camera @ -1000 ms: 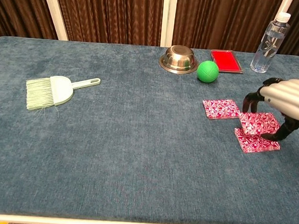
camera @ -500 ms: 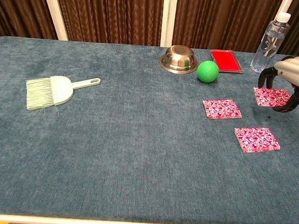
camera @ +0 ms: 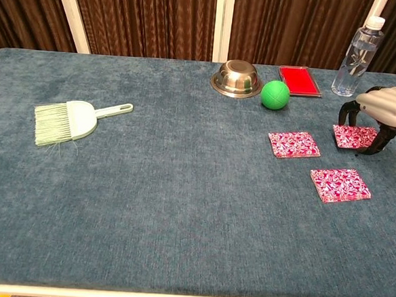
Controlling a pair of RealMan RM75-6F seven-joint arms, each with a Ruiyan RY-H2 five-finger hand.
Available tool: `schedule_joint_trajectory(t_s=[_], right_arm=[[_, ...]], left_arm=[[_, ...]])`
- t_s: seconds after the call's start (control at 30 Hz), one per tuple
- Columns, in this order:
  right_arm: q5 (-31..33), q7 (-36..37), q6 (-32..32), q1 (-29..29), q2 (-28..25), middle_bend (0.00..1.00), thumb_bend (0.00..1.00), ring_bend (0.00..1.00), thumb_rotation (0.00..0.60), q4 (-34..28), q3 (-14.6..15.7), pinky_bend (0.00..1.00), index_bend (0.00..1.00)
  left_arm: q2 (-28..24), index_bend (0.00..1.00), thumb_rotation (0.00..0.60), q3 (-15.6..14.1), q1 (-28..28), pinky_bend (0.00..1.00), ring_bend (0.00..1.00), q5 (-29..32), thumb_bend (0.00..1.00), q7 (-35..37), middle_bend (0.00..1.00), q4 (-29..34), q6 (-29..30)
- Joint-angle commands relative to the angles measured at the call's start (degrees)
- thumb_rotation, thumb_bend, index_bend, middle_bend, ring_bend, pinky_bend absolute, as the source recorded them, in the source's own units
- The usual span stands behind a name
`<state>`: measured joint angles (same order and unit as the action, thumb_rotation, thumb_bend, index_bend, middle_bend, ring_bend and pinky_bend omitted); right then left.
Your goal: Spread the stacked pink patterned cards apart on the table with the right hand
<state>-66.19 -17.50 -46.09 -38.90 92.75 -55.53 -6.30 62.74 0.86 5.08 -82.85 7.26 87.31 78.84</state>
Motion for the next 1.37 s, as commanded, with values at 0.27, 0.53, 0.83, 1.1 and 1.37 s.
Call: schedule_joint_trajectory(t_s=[0.27,0.53,0.83,1.1,1.37], right_arm=[[0.1,0.1,0.5,0.1,-0.8,0.24,0.10,0.05,0.600,-1.2,-0.4,0.00,0.18],[-3.0,2.1,-5.3,2.2,-5.9,0.23,0.10,0.05,0.600,-9.6,-0.8,0.00,0.17],[-11.7,3.6,-27.8,13.8,-19.2,0.23,0.13,0.05,0.600,-27.2,1.1,0.00,0.16],[-16.2,9.7,-43.8,25.5,-20.2,0.19,0.13,0.01,0.600,-23.9,4.3,0.00,0.15],[-16.0,16.0,-46.4,29.6,-18.4,0.19,0.13,0.00,0.600,-19.0,3.9,0.00,0.14]], left_arm=[[-0.1,0.20,0.600,-0.1,-0.3,0.24,0.11,-0.1,0.00,0.4,0.13,-0.3,0.5],[-0.3,0.20,0.600,0.1,-0.6,0.24,0.11,-0.1,0.00,0.6,0.13,-0.3,1.2],[0.2,0.20,0.600,1.0,-0.9,0.24,0.11,1.4,0.00,-1.9,0.13,0.1,2.3],[2.1,0.20,0.600,1.6,-0.9,0.24,0.11,1.2,0.00,-5.1,0.13,-0.4,3.6],[3.4,0.18,0.600,2.2,-0.5,0.24,0.11,0.1,0.00,-7.4,0.13,-0.5,5.2]])
